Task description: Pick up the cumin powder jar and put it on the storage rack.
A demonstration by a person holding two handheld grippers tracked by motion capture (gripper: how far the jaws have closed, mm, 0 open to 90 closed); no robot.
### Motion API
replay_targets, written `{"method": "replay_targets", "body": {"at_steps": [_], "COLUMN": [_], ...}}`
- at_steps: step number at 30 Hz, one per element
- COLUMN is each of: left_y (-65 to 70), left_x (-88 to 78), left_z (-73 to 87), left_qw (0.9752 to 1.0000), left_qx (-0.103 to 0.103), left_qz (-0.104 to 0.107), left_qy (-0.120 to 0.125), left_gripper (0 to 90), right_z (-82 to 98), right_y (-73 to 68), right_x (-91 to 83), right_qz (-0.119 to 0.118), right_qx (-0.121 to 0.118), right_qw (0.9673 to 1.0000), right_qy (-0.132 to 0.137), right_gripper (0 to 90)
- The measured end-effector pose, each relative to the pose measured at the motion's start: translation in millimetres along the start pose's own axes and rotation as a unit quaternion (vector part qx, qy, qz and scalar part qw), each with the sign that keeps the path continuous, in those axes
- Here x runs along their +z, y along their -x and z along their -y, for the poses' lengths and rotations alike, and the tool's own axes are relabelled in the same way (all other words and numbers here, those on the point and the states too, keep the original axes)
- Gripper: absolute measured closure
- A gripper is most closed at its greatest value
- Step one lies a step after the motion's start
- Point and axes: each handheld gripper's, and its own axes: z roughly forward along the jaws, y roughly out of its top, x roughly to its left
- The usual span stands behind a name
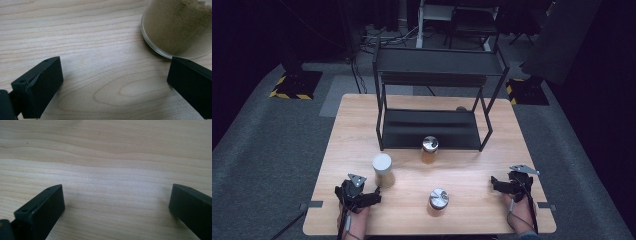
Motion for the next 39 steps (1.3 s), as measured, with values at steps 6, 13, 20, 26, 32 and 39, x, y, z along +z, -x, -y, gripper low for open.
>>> {"method": "replay_targets", "body": {"at_steps": [6,13,20,26,32,39], "left_y": [0.5,-9.6,-5.2,-0.4,1.3,4.3], "left_x": [-3.6,-19.6,-39.1,-48.9,-52.7,-52.0], "left_z": [3.1,14.3,27.6,38.0,48.0,51.5], "left_qw": [1.0,0.999,0.9961,0.9917,0.9854,0.9811], "left_qx": [-0.005,-0.03,-0.022,-0.014,-0.009,-0.006], "left_qz": [0.001,0.02,0.027,0.028,0.033,0.037], "left_qy": [0.001,0.025,0.08,0.125,0.167,0.19], "left_gripper": [1.2,3.5,3.9,4.4,4.4,4.4], "right_z": [-0.3,-0.3,-0.4,-0.4,-0.4,-0.3], "right_y": [0.9,1.1,1.4,1.4,1.4,1.4], "right_x": [0.2,0.2,0.3,0.3,0.3,0.3], "right_qz": [-0.002,-0.002,-0.003,-0.003,-0.003,-0.003], "right_qx": [-0.001,-0.002,-0.002,-0.002,-0.002,-0.002], "right_qw": [1.0,1.0,1.0,1.0,1.0,1.0], "right_qy": [0.0,0.0,0.0,0.0,0.0,0.0], "right_gripper": [0.0,0.0,0.0,0.0,0.0,0.0]}}
